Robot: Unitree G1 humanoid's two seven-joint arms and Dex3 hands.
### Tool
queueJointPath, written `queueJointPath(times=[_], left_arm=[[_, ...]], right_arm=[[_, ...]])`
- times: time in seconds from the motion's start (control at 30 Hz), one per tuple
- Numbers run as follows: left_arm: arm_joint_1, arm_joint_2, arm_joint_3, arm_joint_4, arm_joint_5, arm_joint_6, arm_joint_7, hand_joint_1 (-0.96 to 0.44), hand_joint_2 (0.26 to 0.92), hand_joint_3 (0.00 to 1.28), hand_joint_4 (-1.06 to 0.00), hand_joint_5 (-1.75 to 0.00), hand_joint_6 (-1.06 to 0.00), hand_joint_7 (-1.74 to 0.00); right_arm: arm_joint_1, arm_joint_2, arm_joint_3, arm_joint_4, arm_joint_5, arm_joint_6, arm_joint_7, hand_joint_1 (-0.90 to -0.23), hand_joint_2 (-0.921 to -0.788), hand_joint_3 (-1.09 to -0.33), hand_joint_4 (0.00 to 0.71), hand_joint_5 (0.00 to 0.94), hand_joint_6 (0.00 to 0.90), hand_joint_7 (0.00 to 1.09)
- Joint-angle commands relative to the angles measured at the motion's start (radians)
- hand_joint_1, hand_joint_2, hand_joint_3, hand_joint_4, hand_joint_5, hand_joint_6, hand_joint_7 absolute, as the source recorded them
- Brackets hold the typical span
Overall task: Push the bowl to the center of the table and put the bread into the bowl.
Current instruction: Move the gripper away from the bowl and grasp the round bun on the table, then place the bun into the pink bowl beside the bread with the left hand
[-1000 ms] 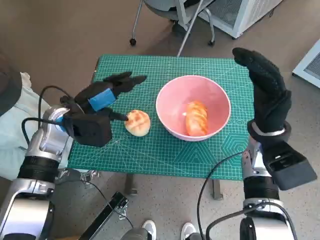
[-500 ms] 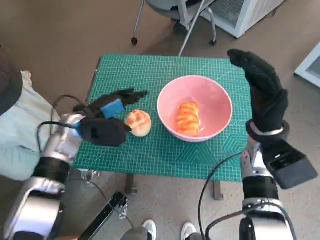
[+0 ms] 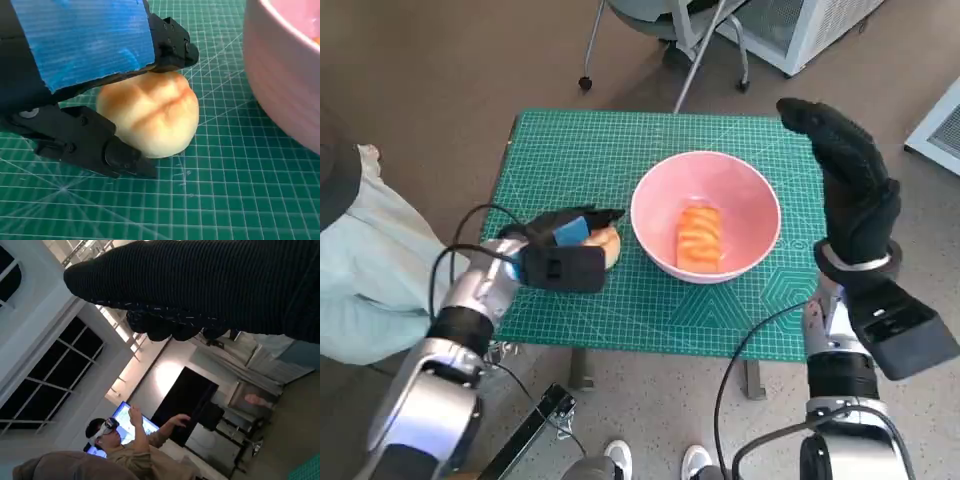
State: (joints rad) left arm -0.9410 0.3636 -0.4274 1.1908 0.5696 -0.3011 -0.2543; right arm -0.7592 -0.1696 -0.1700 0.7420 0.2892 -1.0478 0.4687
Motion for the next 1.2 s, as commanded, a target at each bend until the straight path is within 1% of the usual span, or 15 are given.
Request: queueJointPath(times=[0.03, 0.07, 0.1, 0.13, 0.17, 0.2, 0.23, 0.27, 0.33, 0.43, 0.53, 0.73, 0.87, 1.0, 1.2], left_arm=[[0.007, -0.027, -0.042, 0.056, 0.042, 0.034, 0.029, -0.18, 0.872, 0.02, -0.44, -0.08, -0.47, -0.1], [0.008, -0.025, -0.05, 0.06, 0.049, 0.034, 0.033, -0.17, 0.885, 0.01, -0.52, -0.09, -0.51, -0.12], [0.008, -0.024, -0.056, 0.062, 0.053, 0.033, 0.036, -0.15, 0.898, 0.02, -0.63, -0.14, -0.57, -0.21], [0.008, -0.017, -0.059, 0.061, 0.053, 0.027, 0.036, -0.15, 0.902, 0.02, -0.66, -0.16, -0.58, -0.25], [0.008, -0.013, -0.061, 0.06, 0.053, 0.022, 0.037, -0.09, 0.909, 0.06, -0.68, -0.51, -0.55, -0.62], [0.005, -0.003, -0.058, 0.053, 0.049, 0.01, 0.036, -0.08, 0.911, 0.07, -0.67, -0.64, -0.54, -0.76], [0.003, 0.004, -0.057, 0.048, 0.046, 0.002, 0.036, -0.05, 0.915, 0.09, -0.68, -0.83, -0.53, -0.96], [-0.002, 0.016, -0.051, 0.039, 0.038, -0.012, 0.037, -0.03, 0.917, 0.09, -0.69, -0.94, -0.53, -1.07], [-0.012, 0.037, -0.036, 0.023, 0.023, -0.036, 0.045, -0.02, 0.919, 0.08, -0.7, -1.02, -0.56, -1.15], [-0.025, 0.068, -0.005, -0.013, -0.001, -0.074, 0.072, 0.0, 0.92, 0.08, -0.71, -1.09, -0.58, -1.2], [-0.033, 0.104, 0.04, -0.082, -0.023, -0.122, 0.138, 0.0, 0.92, 0.08, -0.71, -1.12, -0.59, -1.21], [-0.056, 0.134, 0.148, -0.237, -0.091, -0.181, 0.208, 0.0, 0.92, 0.06, -0.73, -1.1, -0.62, -1.2], [-0.075, 0.117, 0.197, -0.36, -0.133, -0.168, 0.211, 0.0, 0.919, 0.05, -0.74, -1.09, -0.63, -1.19], [-0.088, 0.091, 0.209, -0.485, -0.146, -0.14, 0.193, 0.0, 0.914, 0.03, -0.77, -1.07, -0.65, -1.16], [-0.135, 0.047, 0.166, -0.511, -0.123, -0.144, 0.15, 0.0, 0.91, 0.03, -0.77, -1.08, -0.68, -1.12]], right_arm=[[0.024, -0.005, -0.002, -0.005, -0.016, 0.003, -0.011, -0.549, -0.921, -0.658, 0.336, 0.001, 0.034, 0.81], [0.024, -0.006, -0.003, -0.005, -0.021, 0.0, -0.016, -0.549, -0.921, -0.658, 0.336, 0.001, 0.034, 0.81], [0.025, -0.006, -0.004, -0.006, -0.025, -0.001, -0.019, -0.55, -0.921, -0.658, 0.336, 0.001, 0.033, 0.81], [0.026, -0.007, -0.005, -0.007, -0.029, -0.003, -0.024, -0.55, -0.921, -0.658, 0.336, 0.001, 0.033, 0.81], [0.027, -0.008, -0.006, -0.008, -0.033, -0.004, -0.027, -0.55, -0.921, -0.657, 0.336, 0.001, 0.033, 0.81], [0.028, -0.009, -0.007, -0.008, -0.036, -0.005, -0.031, -0.551, -0.921, -0.657, 0.336, 0.001, 0.032, 0.81], [0.029, -0.01, -0.007, -0.008, -0.038, -0.006, -0.034, -0.551, -0.921, -0.657, 0.336, 0.001, 0.032, 0.81], [0.03, -0.011, -0.008, -0.009, -0.042, -0.008, -0.038, -0.552, -0.921, -0.657, 0.336, 0.001, 0.032, 0.81], [0.031, -0.012, -0.009, -0.009, -0.048, -0.011, -0.045, -0.552, -0.921, -0.657, 0.336, 0.001, 0.031, 0.81], [0.033, -0.015, -0.008, -0.009, -0.058, -0.015, -0.057, -0.552, -0.921, -0.657, 0.337, 0.001, 0.031, 0.81], [0.033, -0.014, -0.006, -0.013, -0.069, -0.014, -0.069, -0.55, -0.921, -0.657, 0.338, 0.002, 0.031, 0.81], [0.03, -0.011, -0.001, -0.013, -0.068, -0.01, -0.074, -0.548, -0.921, -0.658, 0.339, 0.002, 0.032, 0.81], [0.029, -0.008, 0.003, -0.013, -0.06, -0.005, -0.072, -0.547, -0.921, -0.657, 0.339, 0.002, 0.031, 0.81], [0.024, -0.005, 0.006, -0.004, -0.045, 0.0, -0.062, -0.548, -0.921, -0.656, 0.339, 0.002, 0.032, 0.81], [0.024, 0.004, 0.01, -0.004, -0.031, 0.01, -0.054, -0.55, -0.921, -0.65, 0.339, 0.002, 0.038, 0.8]])
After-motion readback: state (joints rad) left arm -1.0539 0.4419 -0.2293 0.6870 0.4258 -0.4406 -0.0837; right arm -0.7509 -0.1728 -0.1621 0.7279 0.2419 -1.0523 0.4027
